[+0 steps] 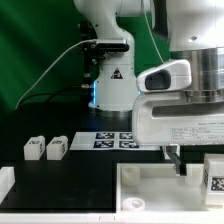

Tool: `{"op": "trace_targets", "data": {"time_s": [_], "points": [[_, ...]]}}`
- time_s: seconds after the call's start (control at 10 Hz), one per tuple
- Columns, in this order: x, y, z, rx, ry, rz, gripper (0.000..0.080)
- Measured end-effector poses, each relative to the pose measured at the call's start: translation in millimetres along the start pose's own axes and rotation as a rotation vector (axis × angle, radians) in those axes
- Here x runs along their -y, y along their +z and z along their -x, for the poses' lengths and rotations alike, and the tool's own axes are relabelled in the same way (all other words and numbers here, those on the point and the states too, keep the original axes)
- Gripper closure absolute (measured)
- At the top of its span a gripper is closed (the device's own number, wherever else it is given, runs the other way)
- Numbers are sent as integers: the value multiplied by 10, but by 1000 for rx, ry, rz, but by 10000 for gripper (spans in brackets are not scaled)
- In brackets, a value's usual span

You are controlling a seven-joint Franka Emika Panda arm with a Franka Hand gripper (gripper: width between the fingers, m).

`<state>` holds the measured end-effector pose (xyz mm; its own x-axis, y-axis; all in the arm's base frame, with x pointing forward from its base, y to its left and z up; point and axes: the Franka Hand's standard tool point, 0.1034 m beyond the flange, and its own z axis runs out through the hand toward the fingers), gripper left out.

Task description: Assemble one leg

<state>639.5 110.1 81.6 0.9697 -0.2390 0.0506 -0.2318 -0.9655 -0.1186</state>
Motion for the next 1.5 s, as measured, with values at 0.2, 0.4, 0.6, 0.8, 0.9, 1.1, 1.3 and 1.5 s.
{"op": "trace_targets", "data": {"time_s": [0.2, 0.4, 0.6, 0.8, 0.9, 1.1, 1.3, 1.5], "points": [[-2, 7, 4, 1, 50, 0, 245], [-7, 11, 11, 4, 254, -1, 508], [-24, 12, 14, 7, 468, 3, 508], [-16, 15, 52, 3, 847, 24, 508], [1, 13, 73, -6, 1056, 36, 508], [-48, 23, 98, 4, 1450, -4, 508], [-43, 19, 99, 4, 1395, -5, 507], [21, 25, 115, -3, 1266, -6, 312]]}}
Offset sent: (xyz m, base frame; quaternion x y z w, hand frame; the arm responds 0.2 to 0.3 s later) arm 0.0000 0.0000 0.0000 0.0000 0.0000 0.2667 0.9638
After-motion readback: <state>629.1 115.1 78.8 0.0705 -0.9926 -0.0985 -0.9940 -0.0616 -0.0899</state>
